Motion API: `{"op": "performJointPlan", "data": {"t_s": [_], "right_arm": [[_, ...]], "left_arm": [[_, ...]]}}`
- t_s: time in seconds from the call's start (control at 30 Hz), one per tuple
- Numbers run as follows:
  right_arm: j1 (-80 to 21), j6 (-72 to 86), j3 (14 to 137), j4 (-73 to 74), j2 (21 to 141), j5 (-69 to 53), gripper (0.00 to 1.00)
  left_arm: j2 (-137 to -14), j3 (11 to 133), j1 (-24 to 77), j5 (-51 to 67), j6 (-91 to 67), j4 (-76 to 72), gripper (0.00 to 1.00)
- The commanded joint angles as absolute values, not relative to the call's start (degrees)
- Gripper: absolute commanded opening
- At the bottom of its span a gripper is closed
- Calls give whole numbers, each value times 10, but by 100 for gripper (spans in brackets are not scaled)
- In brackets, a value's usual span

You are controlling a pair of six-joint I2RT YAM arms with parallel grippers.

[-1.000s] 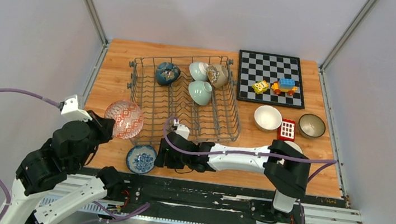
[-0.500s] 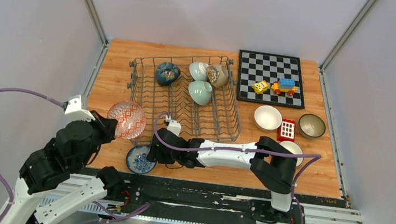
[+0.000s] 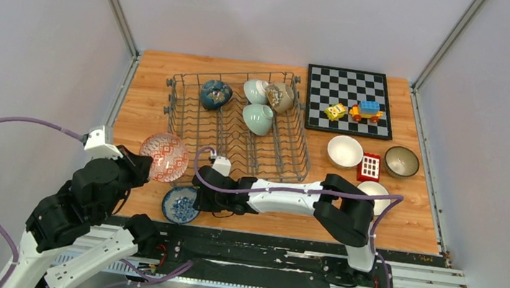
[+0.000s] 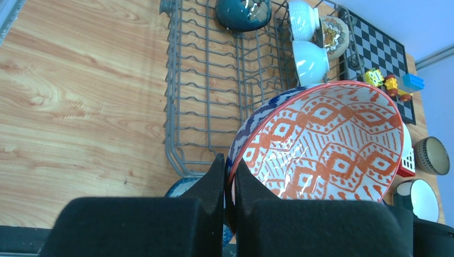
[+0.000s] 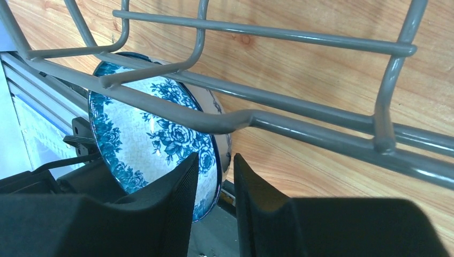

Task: Unload the bowls from the dish rack
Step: Pick up the bowl from the center of the board.

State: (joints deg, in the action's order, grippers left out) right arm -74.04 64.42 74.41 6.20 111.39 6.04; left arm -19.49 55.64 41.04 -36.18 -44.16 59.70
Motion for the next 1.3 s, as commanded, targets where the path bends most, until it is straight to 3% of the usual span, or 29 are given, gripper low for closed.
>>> {"op": "performJointPlan", "data": {"t_s": [0.0,0.3,0.53,0.93,1.27], "right_arm": [[-746,632,764,91,1128,63,31],[-746,610,787,107,1146,38,17],[-746,576,781,116,1130,14,0],[-748,465,711,153,1016,-1,0],[-747,360,610,248,826,94,0]], "left_arm": [[-187,554,408,-359,-458,570,0],[-187,552,408,-357,-460,568,0],[-191,552,408,-359,-456,564,0],[-211,571,408,-382,-431,555,0],[-286,596,408,-462,-388,564,0]]}}
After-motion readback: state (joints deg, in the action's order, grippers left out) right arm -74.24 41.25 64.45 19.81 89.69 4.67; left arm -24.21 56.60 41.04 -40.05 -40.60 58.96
